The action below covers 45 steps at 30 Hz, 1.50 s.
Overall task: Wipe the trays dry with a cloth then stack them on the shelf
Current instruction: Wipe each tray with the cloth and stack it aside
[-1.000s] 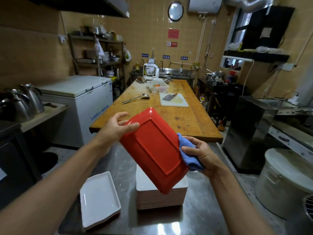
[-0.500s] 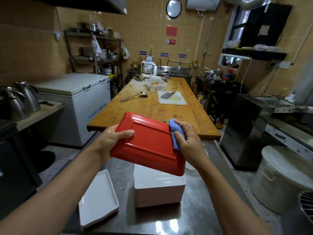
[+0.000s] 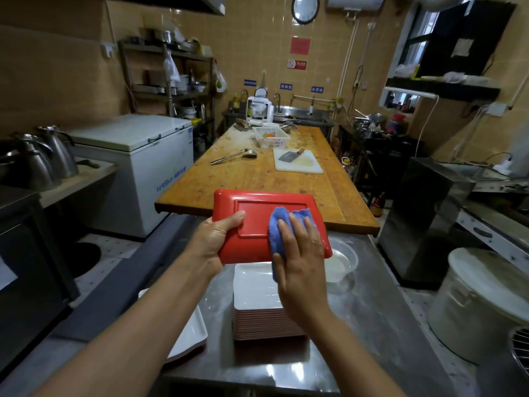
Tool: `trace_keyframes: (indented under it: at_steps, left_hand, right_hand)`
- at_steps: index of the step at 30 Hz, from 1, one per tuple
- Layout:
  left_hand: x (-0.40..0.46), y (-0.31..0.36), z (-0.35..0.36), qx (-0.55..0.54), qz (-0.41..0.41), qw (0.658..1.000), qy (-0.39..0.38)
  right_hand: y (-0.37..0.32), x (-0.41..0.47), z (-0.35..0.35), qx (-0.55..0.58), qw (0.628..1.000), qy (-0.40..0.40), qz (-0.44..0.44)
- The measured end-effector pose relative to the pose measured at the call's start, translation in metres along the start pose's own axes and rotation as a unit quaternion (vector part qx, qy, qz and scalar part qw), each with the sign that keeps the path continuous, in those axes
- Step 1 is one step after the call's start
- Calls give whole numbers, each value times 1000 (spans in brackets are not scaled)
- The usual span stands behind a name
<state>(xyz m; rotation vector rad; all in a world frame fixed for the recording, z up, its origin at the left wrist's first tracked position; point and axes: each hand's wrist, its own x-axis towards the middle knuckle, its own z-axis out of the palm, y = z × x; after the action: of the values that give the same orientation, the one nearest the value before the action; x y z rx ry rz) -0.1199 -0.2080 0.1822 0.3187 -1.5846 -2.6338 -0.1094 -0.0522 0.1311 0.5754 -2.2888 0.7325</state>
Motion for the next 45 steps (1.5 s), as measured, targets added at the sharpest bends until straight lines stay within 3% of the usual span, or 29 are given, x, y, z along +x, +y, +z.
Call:
trace_keyframes:
  at_steps: [5,11,14,19,24,27,34,38,40,42,45]
  left_hand:
    - [-2,-7,5,-25,8,999,20]
    - [-4,-9,8,-15,36,998,43]
    - [-5,-10,6,-4,52,997,53]
    - [-12,-7,-3,-18,53,997,56]
    - [-18,2,-22,-53,52,995,74]
    - [-20,3,-32,-71,46,993,79]
    - [-23,2,-66,-75,35,990,117]
    - [-26,6,-92,-71,54,986,141]
    - [-26,5,-105,-20,91,982,165]
    - [-26,0,-118,151,155,956,198]
    - [-24,-18,-138,433,250,845,188]
  right_hand:
    - [-33,-2,22,25,999,15,-41]
    - [-45,-1,29,70,998,5,-5]
    - [-43,12,23,96,995,-28,23]
    - [-25,44,16,42,994,-93,41]
    - [8,53,12,92,983,-92,128]
    - [12,45,17,183,957,-75,214]
    - [4,13,47,268,904,1,333]
    - [2,1,64,261,898,-63,350]
    - [-2,-3,72,310,868,-99,376]
    - [-6,-3,76,348,840,-111,401]
    - [-6,-2,77,344,843,-125,395]
